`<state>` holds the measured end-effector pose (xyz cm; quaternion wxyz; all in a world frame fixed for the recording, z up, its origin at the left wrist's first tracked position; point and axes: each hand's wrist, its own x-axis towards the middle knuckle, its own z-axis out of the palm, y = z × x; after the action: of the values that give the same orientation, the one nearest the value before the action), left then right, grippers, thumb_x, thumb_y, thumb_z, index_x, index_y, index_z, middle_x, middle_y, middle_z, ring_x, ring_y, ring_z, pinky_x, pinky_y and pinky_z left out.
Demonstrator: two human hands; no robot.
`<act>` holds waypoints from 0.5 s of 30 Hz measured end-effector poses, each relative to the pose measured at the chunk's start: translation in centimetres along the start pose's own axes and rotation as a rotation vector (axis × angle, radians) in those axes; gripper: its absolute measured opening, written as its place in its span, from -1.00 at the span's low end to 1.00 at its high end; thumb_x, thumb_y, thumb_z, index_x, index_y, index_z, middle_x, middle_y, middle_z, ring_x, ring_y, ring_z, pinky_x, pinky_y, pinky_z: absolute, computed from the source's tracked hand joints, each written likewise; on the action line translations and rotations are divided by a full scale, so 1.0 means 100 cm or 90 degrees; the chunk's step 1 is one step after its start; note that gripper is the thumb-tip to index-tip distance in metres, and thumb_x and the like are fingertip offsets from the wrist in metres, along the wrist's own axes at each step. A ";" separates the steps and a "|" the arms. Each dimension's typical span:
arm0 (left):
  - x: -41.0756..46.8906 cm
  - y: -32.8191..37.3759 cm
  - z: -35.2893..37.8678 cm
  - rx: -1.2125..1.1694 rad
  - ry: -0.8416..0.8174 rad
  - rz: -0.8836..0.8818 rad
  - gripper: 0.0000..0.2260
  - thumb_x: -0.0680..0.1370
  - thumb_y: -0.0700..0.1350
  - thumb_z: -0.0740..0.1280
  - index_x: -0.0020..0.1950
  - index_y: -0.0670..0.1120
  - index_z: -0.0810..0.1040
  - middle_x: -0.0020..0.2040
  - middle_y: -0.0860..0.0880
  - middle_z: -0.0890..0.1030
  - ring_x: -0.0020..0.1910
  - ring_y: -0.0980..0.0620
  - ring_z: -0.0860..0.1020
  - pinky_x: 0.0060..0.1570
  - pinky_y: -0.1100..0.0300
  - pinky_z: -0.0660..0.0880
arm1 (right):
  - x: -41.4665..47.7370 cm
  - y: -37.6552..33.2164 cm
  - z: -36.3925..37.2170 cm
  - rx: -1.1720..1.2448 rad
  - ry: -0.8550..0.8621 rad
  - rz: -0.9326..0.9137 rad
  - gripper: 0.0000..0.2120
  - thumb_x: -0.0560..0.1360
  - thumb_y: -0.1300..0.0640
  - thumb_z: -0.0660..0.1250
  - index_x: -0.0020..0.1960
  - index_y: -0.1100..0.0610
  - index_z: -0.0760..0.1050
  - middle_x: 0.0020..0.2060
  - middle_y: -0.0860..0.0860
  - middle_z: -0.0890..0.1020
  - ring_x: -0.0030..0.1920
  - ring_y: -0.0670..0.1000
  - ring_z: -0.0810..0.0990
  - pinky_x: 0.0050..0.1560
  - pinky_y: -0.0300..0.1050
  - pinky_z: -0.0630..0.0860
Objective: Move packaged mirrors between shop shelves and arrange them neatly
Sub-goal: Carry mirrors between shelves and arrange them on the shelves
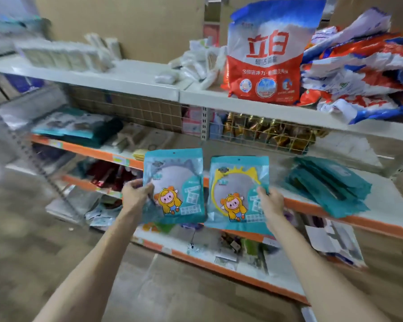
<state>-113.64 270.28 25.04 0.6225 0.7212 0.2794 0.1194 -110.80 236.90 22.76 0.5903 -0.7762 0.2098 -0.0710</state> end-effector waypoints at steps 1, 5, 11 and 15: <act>0.004 -0.004 -0.022 -0.005 0.026 -0.007 -0.98 0.41 -0.37 0.36 -0.18 -0.33 0.57 -0.35 -0.10 0.52 -0.37 -0.01 0.47 -0.46 0.31 0.34 | -0.007 -0.007 0.019 0.002 -0.024 -0.004 -0.77 0.60 0.14 0.26 -0.24 0.11 0.42 -0.40 -0.01 0.41 -0.42 -0.04 0.33 -0.47 -0.19 0.26; 0.028 -0.019 -0.114 -0.056 0.116 -0.050 -0.90 0.49 -0.33 0.39 -0.01 -0.22 0.57 -0.25 -0.01 0.55 -0.17 -0.08 0.56 -0.22 0.17 0.54 | -0.032 -0.038 0.104 -0.004 -0.111 -0.030 -0.82 0.58 0.11 0.28 -0.16 0.16 0.51 -0.36 0.02 0.49 -0.39 -0.02 0.39 -0.37 -0.13 0.30; 0.084 -0.040 -0.265 -0.097 0.218 -0.090 -0.67 0.50 -0.26 0.42 0.25 -0.24 0.49 0.03 -0.13 0.61 -0.22 0.03 0.59 -0.31 0.20 0.52 | -0.084 -0.076 0.258 0.037 -0.208 -0.041 -0.84 0.56 0.15 0.29 -0.09 0.22 0.56 -0.27 0.10 0.56 -0.35 0.02 0.48 -0.36 -0.13 0.39; 0.123 -0.042 -0.349 -0.121 0.275 -0.076 -0.68 0.49 -0.27 0.42 0.23 -0.23 0.49 -0.02 -0.10 0.59 -0.29 0.07 0.57 -0.45 0.27 0.48 | -0.125 -0.100 0.354 0.075 -0.267 -0.040 -0.86 0.57 0.15 0.29 -0.02 0.19 0.59 -0.18 0.12 0.67 -0.24 0.10 0.63 -0.22 0.01 0.58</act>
<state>-122.85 306.33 25.71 0.6191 0.5997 0.4356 0.2596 -106.95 275.51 23.59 0.6628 -0.7444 0.0535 0.0611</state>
